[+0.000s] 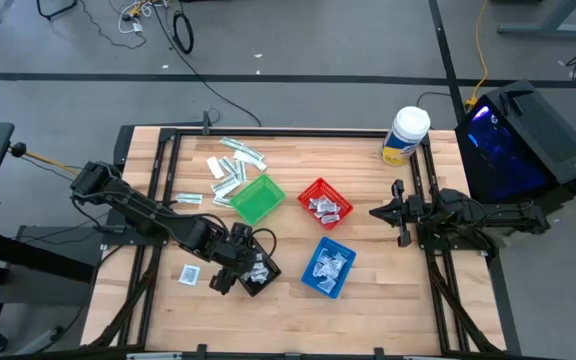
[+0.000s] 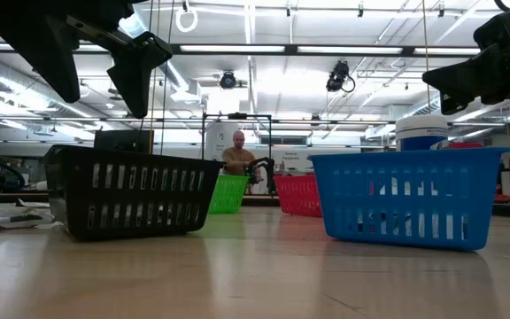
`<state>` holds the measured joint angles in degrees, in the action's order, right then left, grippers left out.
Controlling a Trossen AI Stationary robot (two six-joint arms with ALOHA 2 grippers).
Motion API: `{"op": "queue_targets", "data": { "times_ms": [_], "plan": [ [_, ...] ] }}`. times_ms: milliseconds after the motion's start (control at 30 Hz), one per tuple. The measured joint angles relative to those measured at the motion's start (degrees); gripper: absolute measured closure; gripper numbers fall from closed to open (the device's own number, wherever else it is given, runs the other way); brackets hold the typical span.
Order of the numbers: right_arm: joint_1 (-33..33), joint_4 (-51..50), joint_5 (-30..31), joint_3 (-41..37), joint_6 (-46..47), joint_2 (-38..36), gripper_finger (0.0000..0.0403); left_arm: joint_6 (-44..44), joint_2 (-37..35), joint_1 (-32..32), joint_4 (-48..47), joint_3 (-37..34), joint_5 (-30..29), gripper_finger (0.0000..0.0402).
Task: Pick & Place First Aid Supplies
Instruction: Put the black towelette pack into the black bin
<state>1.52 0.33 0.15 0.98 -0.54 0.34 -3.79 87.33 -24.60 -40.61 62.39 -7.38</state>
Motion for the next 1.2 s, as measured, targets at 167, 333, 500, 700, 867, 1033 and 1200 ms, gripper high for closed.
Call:
{"op": "queue_targets", "data": {
  "times_ms": [167, 333, 500, 700, 867, 1033, 1200],
  "plan": [
    [0.0, 0.0, 0.0, 0.0, 0.0, 0.0, 0.039, 0.0, 0.1, -0.2, -5.1, 2.0, -0.1, 0.0046],
    [0.0, 0.0, 0.0, 0.0, 0.0, 0.0, 0.039, -1.3, 0.1, -0.1, -10.7, 5.7, -0.1, 0.0046],
    [0.0, 0.0, 0.0, 0.0, 0.0, 0.0, 0.039, -1.6, 0.0, -0.6, -12.4, 5.9, -0.5, 0.0046],
    [0.0, 0.0, 0.0, 0.0, 0.0, 0.0, 0.039, -3.5, -1.3, -4.6, -12.6, 3.6, -0.5, 0.0046],
    [0.0, 0.0, 0.0, 0.0, 0.0, 0.0, 0.039, -7.4, -2.8, -10.0, -14.2, 1.9, -0.5, 0.0046],
    [0.0, 0.0, 0.0, 0.0, 0.0, 0.0, 0.039, -10.6, -3.5, -15.1, -15.8, 2.0, -0.5, 0.0046],
    [0.0, 0.0, 0.0, 0.0, 0.0, 0.0, 0.039, -10.6, -3.4, -18.7, -15.7, 2.0, -0.5, 0.0046]
  ]
}}
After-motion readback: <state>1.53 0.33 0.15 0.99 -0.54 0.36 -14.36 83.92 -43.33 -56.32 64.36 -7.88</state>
